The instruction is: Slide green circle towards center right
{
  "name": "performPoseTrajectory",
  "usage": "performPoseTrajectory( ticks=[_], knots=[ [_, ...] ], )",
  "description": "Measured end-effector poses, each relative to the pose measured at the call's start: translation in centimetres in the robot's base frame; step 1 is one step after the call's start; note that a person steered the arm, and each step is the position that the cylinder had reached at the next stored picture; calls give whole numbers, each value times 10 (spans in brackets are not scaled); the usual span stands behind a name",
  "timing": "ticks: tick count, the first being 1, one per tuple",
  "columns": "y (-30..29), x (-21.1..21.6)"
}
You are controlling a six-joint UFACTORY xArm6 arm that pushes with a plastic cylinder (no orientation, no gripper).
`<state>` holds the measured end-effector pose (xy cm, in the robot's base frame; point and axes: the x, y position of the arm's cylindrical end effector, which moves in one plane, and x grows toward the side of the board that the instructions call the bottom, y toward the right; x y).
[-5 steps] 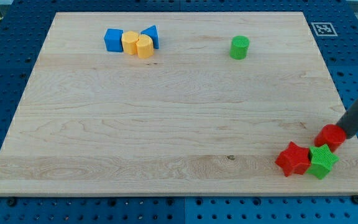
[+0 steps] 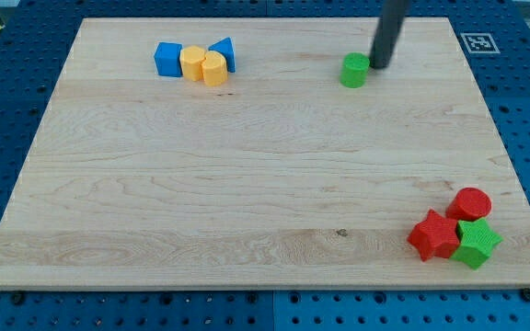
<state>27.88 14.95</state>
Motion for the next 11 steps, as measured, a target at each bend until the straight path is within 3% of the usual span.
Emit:
performPoseTrajectory(
  ticks=[1,4,6,10,11],
  knots=[
    [-36,-17],
    [-27,97],
    [-9,93],
    [40,130],
    [42,155]
  ],
)
